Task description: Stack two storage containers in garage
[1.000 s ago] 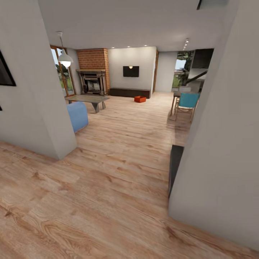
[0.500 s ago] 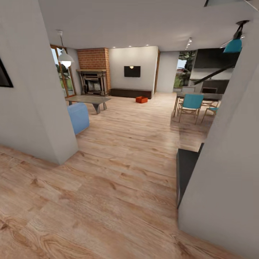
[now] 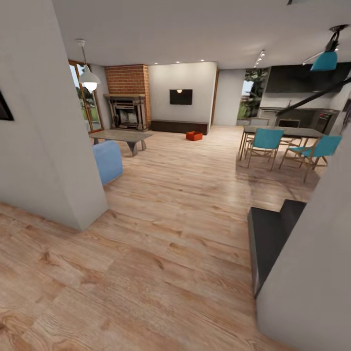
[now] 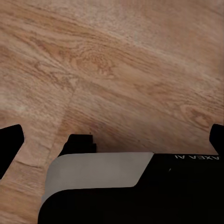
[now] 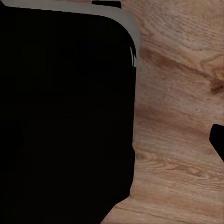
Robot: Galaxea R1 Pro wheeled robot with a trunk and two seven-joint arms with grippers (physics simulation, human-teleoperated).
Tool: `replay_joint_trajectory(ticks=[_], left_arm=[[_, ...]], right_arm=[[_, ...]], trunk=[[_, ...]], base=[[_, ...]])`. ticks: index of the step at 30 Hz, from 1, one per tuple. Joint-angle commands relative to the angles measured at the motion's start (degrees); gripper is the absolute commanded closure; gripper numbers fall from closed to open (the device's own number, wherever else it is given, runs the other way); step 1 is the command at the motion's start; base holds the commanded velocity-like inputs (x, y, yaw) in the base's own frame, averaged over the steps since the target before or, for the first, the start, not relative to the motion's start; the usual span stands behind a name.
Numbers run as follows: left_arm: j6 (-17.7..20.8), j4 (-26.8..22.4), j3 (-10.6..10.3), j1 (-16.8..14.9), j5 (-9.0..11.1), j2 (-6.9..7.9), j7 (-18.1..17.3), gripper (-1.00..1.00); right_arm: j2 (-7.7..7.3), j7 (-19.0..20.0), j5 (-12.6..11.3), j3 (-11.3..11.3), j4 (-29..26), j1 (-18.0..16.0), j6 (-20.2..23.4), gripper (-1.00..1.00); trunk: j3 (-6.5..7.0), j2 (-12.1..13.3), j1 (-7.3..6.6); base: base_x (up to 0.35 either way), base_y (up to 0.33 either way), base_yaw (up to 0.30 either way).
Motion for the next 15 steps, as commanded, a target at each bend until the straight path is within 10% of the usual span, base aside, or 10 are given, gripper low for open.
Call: replay_joint_trajectory(ticks=[1, 15], left_arm=[[-0.21, 0.06, 0.41, -0.04, -0.61, -0.05, 0.16, -1.00], [-0.21, 0.06, 0.42, -0.04, -0.62, 0.00, 0.16, -1.00]], right_arm=[[0.00, -0.03, -0.07, 0.14, -0.02, -0.02, 0.01, -1.00], [0.15, -0.02, -0.07, 0.18, -0.02, -0.02, -0.02, -1.00]], trunk=[[-0.05, -0.02, 0.03], [-0.05, -0.02, 0.03]], base=[[0.302, 0.188, 0.000], [0.302, 0.188, -0.052]])
